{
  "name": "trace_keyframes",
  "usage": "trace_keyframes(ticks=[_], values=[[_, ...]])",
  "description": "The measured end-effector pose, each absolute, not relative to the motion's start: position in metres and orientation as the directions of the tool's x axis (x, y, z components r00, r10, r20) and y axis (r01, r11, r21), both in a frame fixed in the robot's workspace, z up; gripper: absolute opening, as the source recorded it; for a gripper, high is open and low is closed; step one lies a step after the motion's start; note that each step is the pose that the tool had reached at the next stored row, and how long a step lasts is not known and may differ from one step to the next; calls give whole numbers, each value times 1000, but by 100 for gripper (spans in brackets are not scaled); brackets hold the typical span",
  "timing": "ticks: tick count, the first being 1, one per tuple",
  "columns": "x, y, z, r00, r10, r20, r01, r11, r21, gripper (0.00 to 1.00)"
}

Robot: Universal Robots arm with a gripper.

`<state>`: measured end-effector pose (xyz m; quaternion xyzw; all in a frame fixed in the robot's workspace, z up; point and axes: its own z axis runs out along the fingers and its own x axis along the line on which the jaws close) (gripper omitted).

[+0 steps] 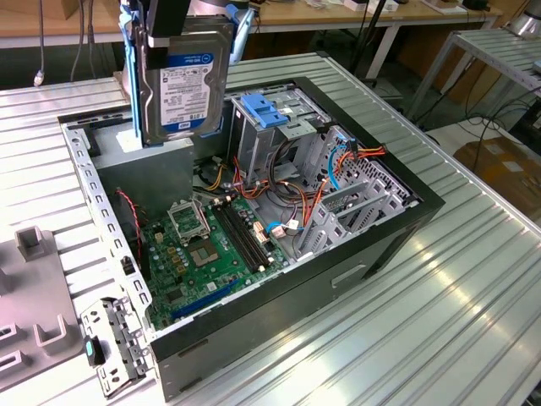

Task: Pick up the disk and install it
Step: 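Insert the disk into the insertion slot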

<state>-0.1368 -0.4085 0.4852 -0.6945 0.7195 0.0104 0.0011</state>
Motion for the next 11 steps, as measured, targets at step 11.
trace_keyframes(ticks=[11], values=[[-134,-409,485,-35,-999,-16,-999,35,13,37]])
